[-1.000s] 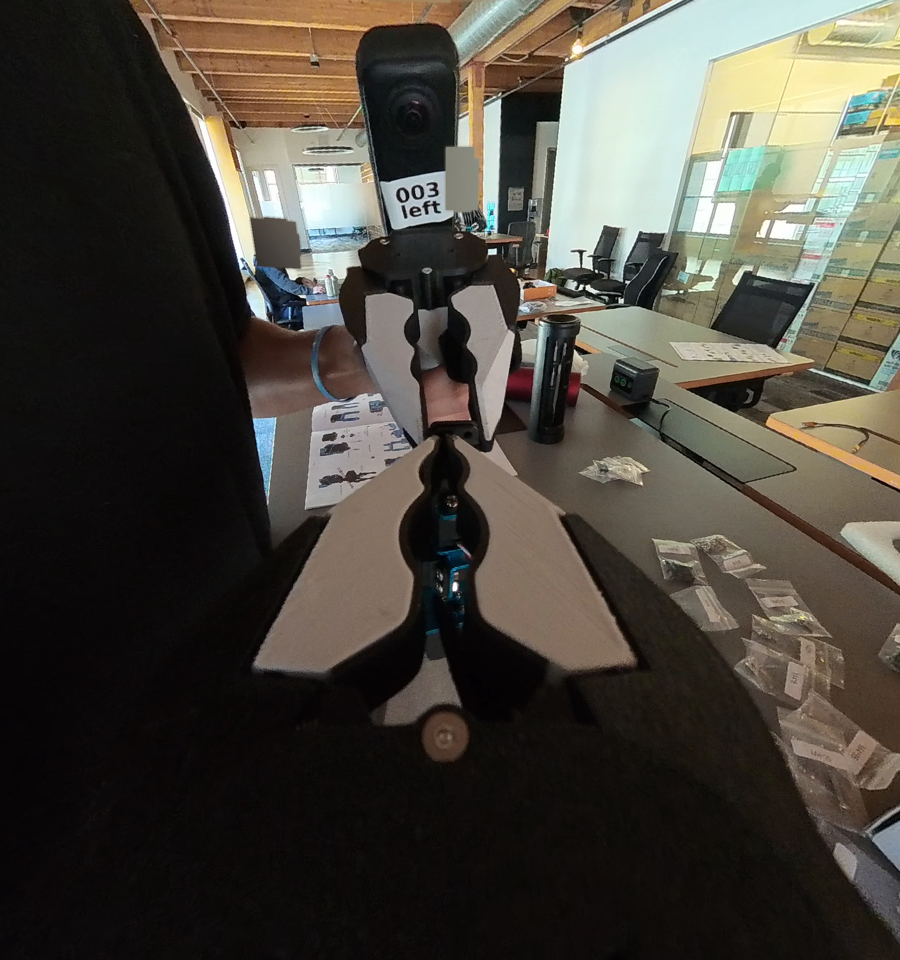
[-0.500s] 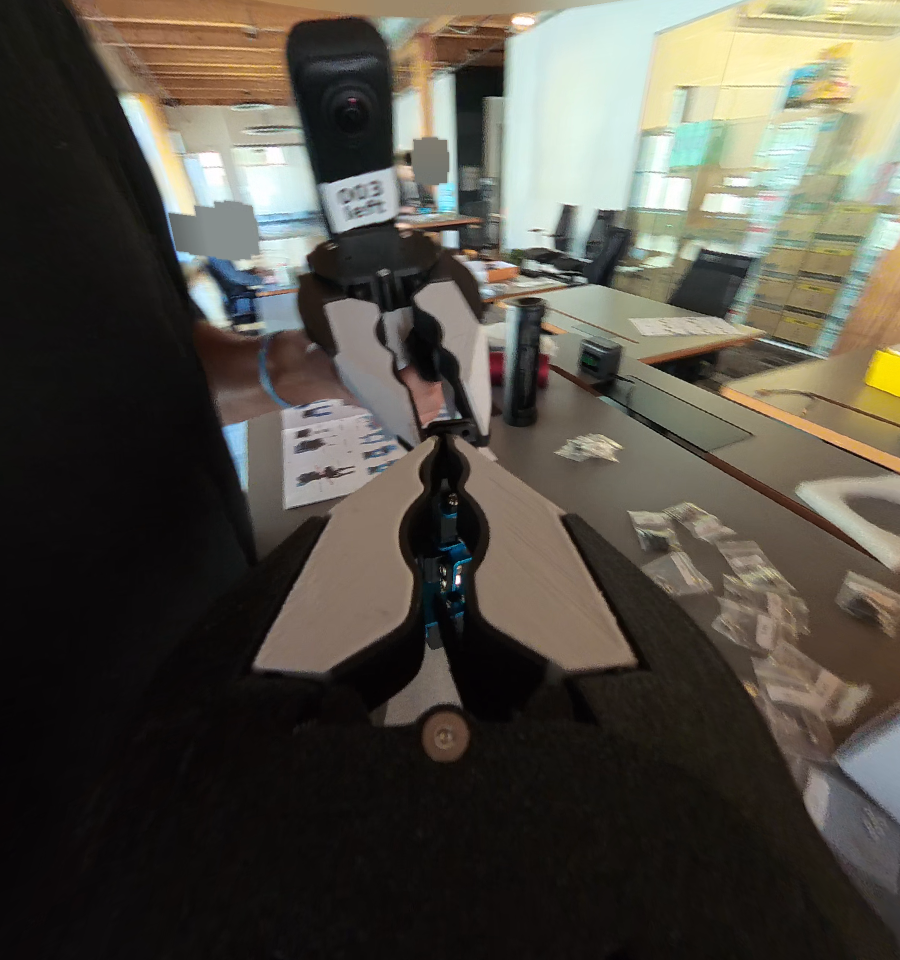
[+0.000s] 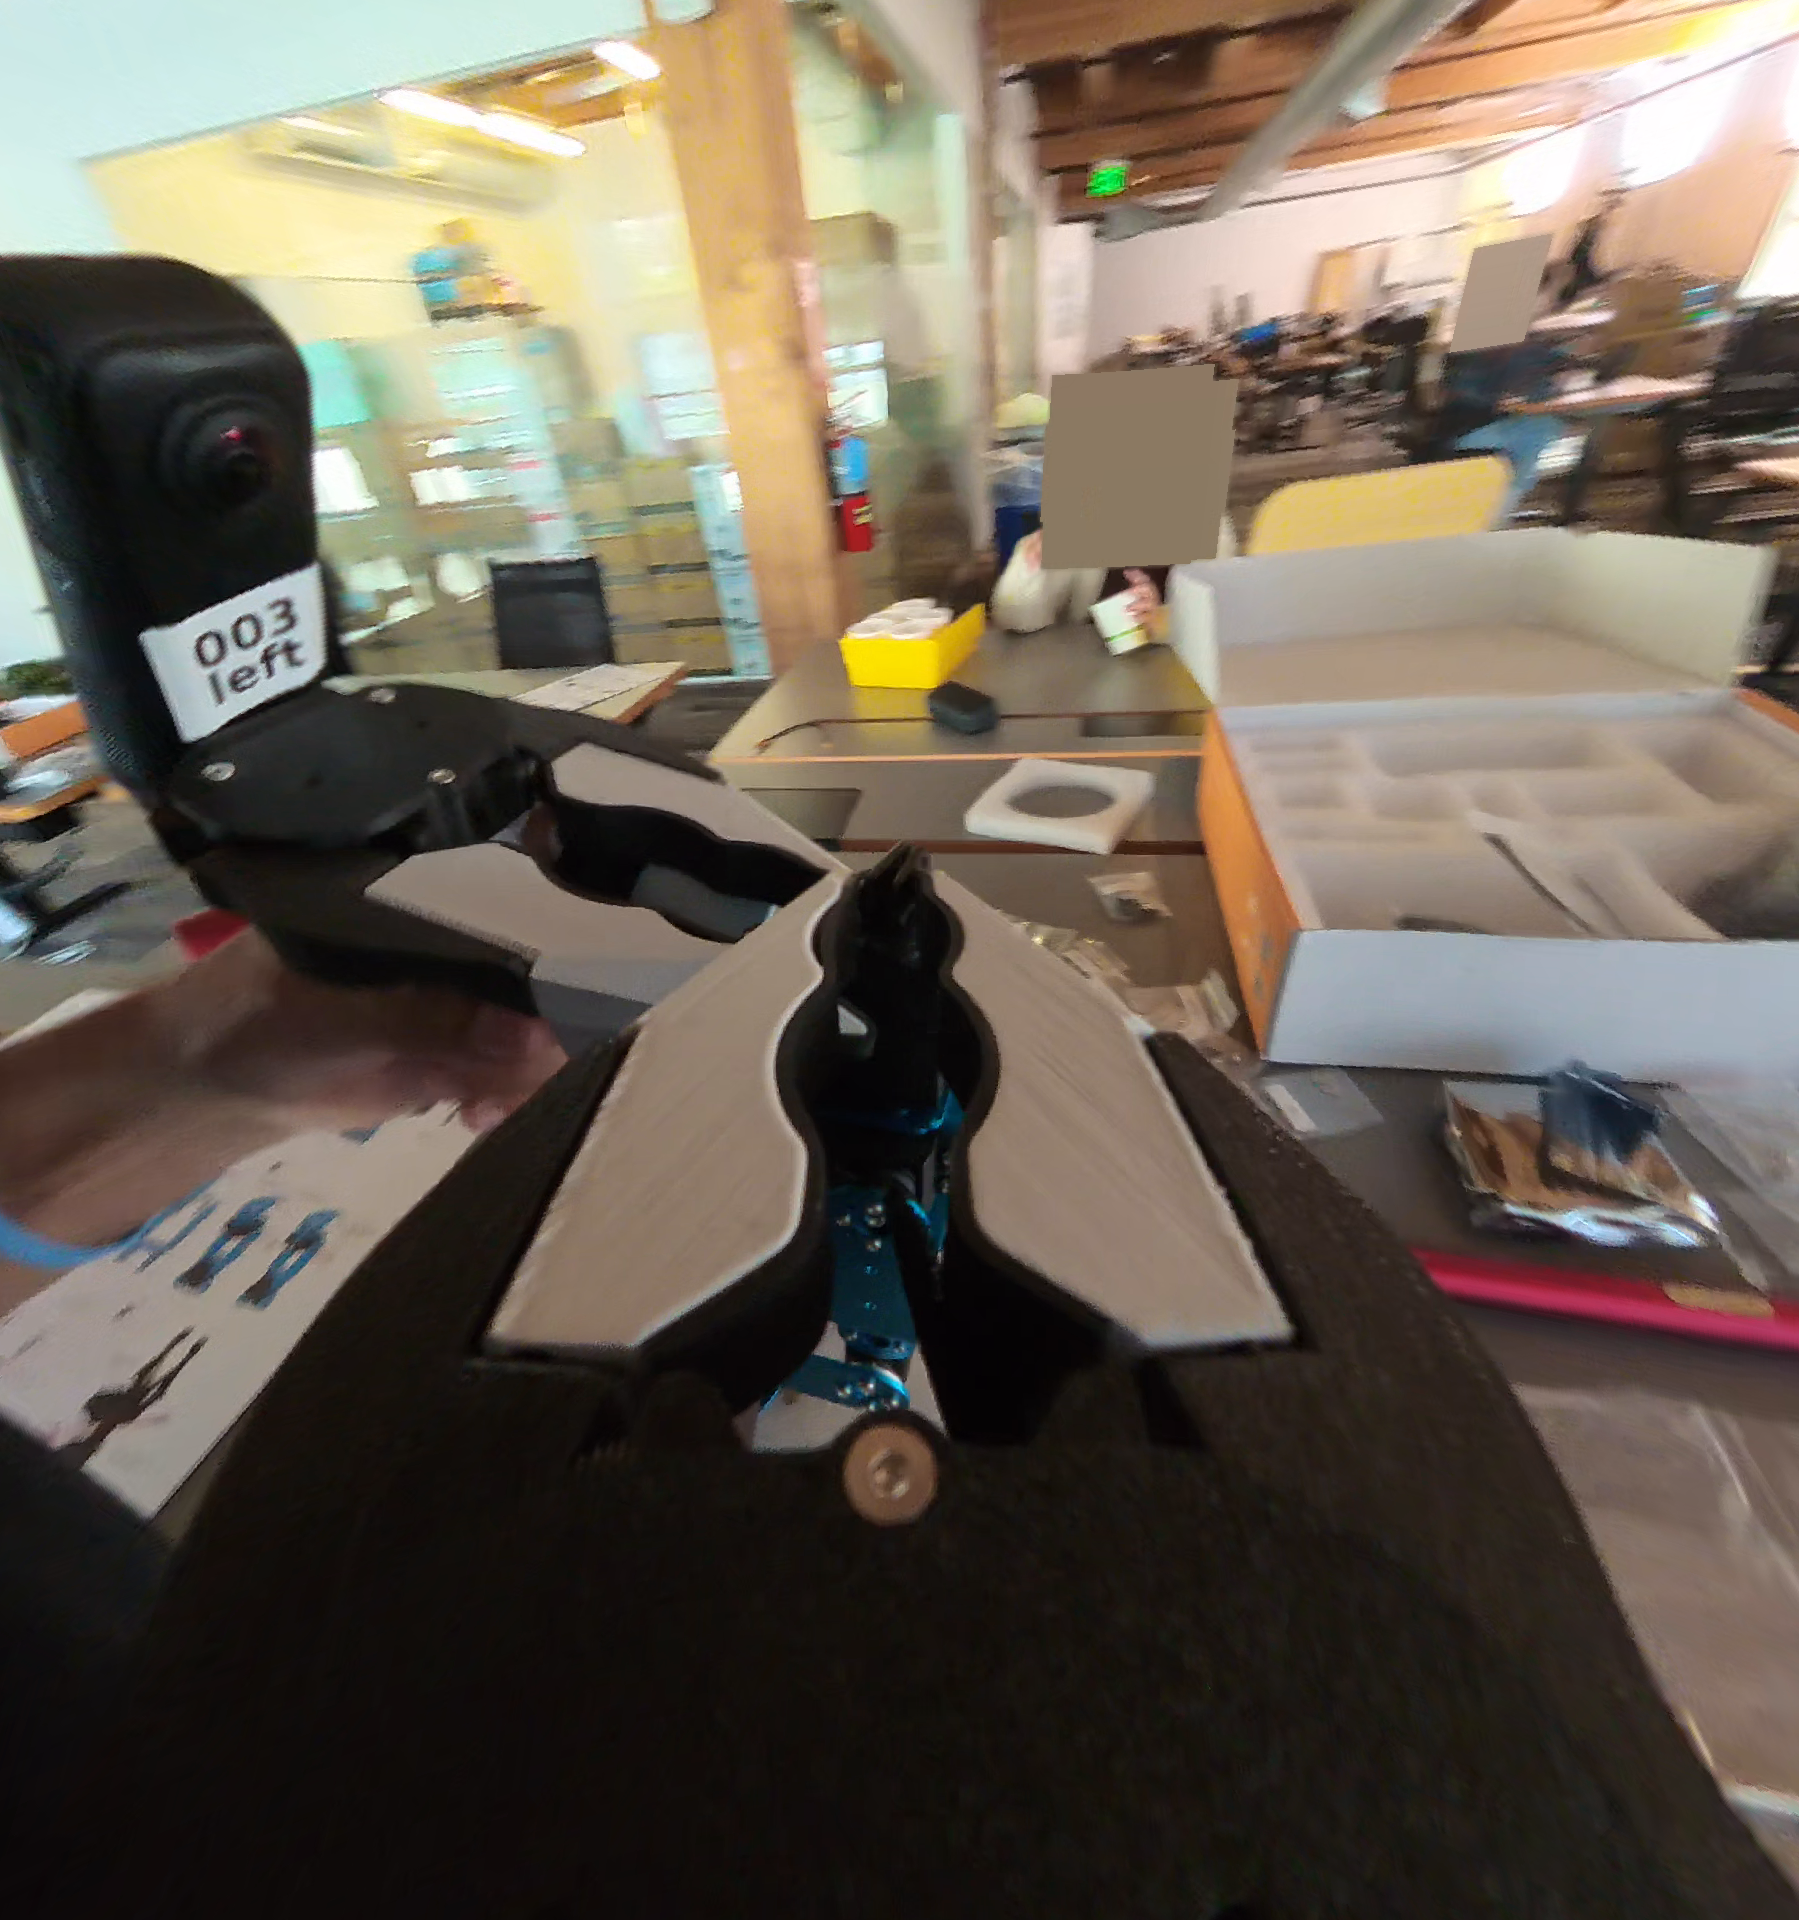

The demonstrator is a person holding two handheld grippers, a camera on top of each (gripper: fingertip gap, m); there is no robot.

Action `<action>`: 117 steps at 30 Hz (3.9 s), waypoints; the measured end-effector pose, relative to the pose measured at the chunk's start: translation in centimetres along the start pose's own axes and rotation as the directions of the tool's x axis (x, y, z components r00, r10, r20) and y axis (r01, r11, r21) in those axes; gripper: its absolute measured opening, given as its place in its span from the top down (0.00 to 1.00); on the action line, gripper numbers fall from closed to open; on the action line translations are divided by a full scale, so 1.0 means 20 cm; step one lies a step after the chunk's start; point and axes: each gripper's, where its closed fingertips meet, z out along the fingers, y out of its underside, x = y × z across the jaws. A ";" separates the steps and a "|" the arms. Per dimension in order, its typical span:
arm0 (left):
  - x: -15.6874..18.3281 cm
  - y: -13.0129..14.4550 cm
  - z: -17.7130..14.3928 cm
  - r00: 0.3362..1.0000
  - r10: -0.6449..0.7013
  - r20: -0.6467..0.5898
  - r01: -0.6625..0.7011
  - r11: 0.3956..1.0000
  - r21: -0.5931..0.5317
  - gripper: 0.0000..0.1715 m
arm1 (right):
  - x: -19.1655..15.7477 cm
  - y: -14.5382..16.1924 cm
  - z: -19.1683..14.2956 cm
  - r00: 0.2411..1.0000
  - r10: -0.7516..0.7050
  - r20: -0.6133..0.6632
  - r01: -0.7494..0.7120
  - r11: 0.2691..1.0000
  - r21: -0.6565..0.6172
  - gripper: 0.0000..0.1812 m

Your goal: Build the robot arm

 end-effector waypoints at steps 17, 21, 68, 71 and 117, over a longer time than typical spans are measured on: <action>0.01 0.00 -0.04 1.000 0.000 0.017 -0.001 1.000 0.031 0.84 | -0.04 -0.02 0.00 0.983 -0.072 -0.172 0.075 0.997 0.012 0.98; 0.00 -0.06 -0.04 0.998 0.030 0.060 -0.034 0.997 0.065 0.83 | -0.04 -0.01 -0.02 0.988 -0.046 -0.148 0.047 0.999 0.007 0.97; 0.01 0.00 -0.02 0.997 -0.012 0.071 0.005 0.995 0.098 0.83 | 0.03 0.02 0.03 0.870 -0.019 -0.494 -0.079 0.981 -0.177 0.95; 0.03 0.00 -0.01 0.999 -0.046 0.021 0.044 0.994 0.100 0.85 | 0.03 0.02 0.02 0.866 0.037 -0.499 -0.128 0.980 -0.151 0.96; 0.02 0.14 -0.03 0.984 -0.173 0.052 0.178 0.977 -0.115 0.84 | -0.06 0.04 -0.03 -0.315 0.008 0.949 0.078 0.997 0.017 0.88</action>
